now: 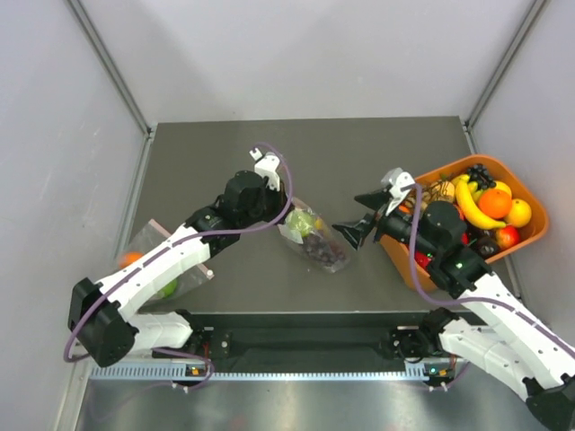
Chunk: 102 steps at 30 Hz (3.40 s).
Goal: Open the zip-top bag and remove the fake food
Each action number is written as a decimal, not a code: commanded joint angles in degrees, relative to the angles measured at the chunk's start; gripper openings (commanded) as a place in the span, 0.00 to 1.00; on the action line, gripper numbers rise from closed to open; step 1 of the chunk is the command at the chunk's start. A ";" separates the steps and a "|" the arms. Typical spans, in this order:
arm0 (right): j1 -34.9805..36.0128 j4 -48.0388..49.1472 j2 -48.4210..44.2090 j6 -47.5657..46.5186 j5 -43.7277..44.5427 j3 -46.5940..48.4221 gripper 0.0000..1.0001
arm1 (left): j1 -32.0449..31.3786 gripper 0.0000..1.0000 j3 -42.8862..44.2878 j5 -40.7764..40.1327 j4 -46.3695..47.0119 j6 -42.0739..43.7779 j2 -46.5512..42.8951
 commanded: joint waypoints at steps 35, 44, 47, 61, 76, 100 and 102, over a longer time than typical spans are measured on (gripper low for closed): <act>28.75 31.06 24.30 -11.28 47.55 -4.32 0.02 | -2.18 0.33 -11.69 12.14 25.18 -23.42 -6.03; 14.17 19.63 12.18 3.13 24.19 -6.07 0.00 | -1.57 0.91 -18.09 -3.58 27.53 -2.76 -19.82; 9.95 17.52 7.25 5.33 16.20 -6.43 0.00 | -0.16 0.91 -21.44 -5.08 29.83 -0.55 -20.89; 6.95 17.69 -2.60 17.29 -1.93 -5.73 0.00 | 2.91 0.85 -33.20 2.82 54.17 -1.52 -14.55; 5.55 24.20 -1.72 25.11 -7.12 -8.54 0.00 | 3.35 0.48 -42.27 11.27 66.31 -8.55 -20.62; 4.05 34.83 -2.86 35.84 -18.10 -9.50 0.00 | 3.79 0.61 -44.39 18.10 77.80 -13.99 -15.44; 3.96 35.18 -2.51 35.84 -18.81 -9.68 0.00 | 3.88 0.60 -44.13 20.65 80.63 -16.28 -13.43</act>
